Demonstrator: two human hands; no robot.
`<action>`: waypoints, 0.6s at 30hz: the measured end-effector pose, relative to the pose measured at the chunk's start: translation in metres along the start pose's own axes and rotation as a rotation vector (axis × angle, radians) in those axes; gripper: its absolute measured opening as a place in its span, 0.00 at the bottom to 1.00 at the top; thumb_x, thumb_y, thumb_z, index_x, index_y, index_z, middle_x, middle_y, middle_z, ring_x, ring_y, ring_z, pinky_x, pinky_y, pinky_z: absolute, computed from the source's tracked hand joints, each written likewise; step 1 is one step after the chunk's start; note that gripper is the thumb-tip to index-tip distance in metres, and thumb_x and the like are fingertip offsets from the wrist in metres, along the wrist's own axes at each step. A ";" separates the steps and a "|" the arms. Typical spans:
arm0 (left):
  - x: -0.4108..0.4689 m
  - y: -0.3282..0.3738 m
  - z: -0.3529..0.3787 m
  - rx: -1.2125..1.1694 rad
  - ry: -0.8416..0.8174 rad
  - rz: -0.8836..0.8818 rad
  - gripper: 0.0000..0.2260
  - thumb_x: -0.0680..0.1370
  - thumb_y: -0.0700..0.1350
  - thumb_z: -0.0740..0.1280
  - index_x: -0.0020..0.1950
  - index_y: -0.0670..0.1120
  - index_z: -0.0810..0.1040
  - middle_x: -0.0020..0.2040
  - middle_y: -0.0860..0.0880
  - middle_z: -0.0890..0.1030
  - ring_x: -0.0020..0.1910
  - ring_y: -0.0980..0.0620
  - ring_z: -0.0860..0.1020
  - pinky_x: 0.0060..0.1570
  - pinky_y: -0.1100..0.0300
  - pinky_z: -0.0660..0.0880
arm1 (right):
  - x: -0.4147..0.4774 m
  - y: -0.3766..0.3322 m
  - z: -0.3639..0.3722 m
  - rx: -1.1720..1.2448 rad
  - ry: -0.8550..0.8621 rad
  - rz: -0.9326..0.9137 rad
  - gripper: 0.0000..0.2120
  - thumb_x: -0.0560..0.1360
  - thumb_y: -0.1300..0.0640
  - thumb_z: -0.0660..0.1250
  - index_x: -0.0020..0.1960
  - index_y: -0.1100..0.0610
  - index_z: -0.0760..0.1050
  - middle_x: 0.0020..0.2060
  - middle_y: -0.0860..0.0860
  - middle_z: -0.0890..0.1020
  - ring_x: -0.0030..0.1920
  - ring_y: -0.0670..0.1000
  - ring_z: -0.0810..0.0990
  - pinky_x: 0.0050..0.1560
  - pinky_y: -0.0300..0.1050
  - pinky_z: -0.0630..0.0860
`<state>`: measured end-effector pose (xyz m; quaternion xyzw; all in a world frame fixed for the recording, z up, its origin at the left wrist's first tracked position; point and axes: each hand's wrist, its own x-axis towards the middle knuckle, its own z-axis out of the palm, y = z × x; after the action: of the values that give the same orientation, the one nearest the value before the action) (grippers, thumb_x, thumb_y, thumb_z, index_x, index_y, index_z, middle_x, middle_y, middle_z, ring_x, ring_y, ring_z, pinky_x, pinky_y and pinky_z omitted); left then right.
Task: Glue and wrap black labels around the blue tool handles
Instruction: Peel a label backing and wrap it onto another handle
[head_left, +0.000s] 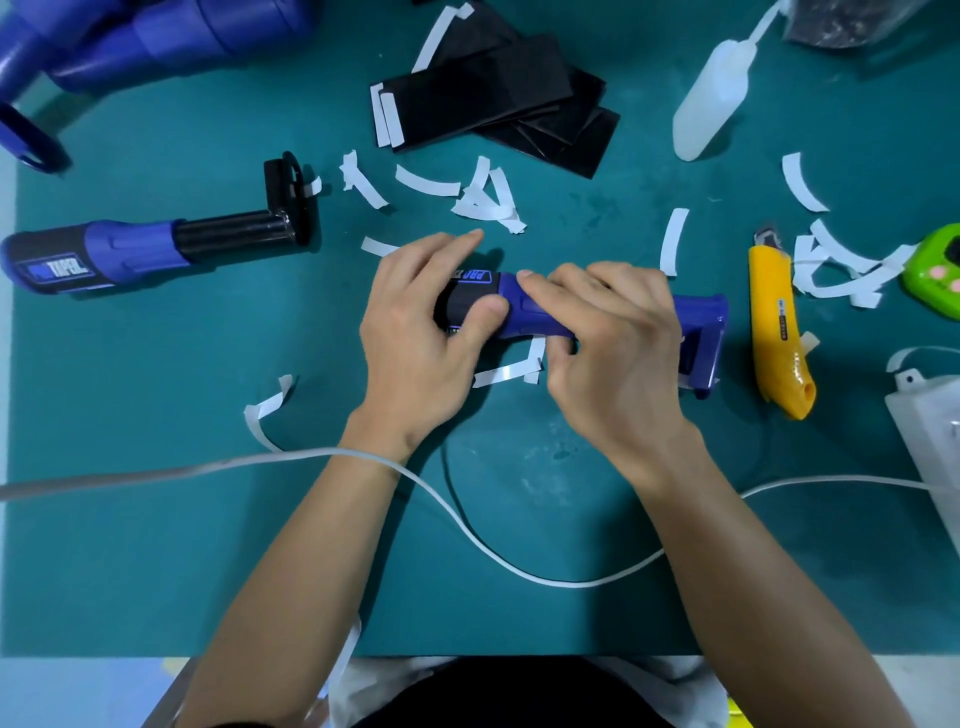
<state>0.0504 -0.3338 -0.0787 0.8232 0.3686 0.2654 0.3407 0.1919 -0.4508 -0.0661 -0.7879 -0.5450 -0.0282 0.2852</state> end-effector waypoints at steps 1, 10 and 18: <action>0.001 0.000 0.000 -0.020 -0.007 -0.005 0.19 0.81 0.49 0.70 0.71 0.47 0.79 0.66 0.53 0.77 0.66 0.50 0.75 0.69 0.56 0.71 | 0.000 0.000 0.000 -0.004 -0.002 -0.001 0.24 0.69 0.68 0.67 0.62 0.55 0.84 0.47 0.48 0.85 0.48 0.57 0.79 0.52 0.51 0.69; 0.008 -0.013 -0.007 -0.220 0.124 -0.008 0.18 0.83 0.32 0.60 0.67 0.47 0.81 0.64 0.60 0.79 0.65 0.53 0.78 0.67 0.57 0.72 | 0.002 0.004 -0.004 -0.019 -0.023 0.023 0.21 0.71 0.65 0.72 0.63 0.57 0.83 0.53 0.49 0.87 0.50 0.57 0.82 0.51 0.51 0.70; 0.010 -0.012 -0.023 -0.546 0.241 -0.392 0.15 0.78 0.38 0.67 0.64 0.45 0.83 0.55 0.52 0.85 0.56 0.53 0.82 0.57 0.56 0.79 | 0.003 0.006 -0.002 0.000 -0.023 0.060 0.19 0.72 0.64 0.73 0.63 0.59 0.83 0.54 0.51 0.87 0.50 0.58 0.83 0.52 0.53 0.73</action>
<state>0.0355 -0.3121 -0.0716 0.5782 0.4729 0.3788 0.5465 0.1988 -0.4512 -0.0656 -0.8043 -0.5244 -0.0105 0.2794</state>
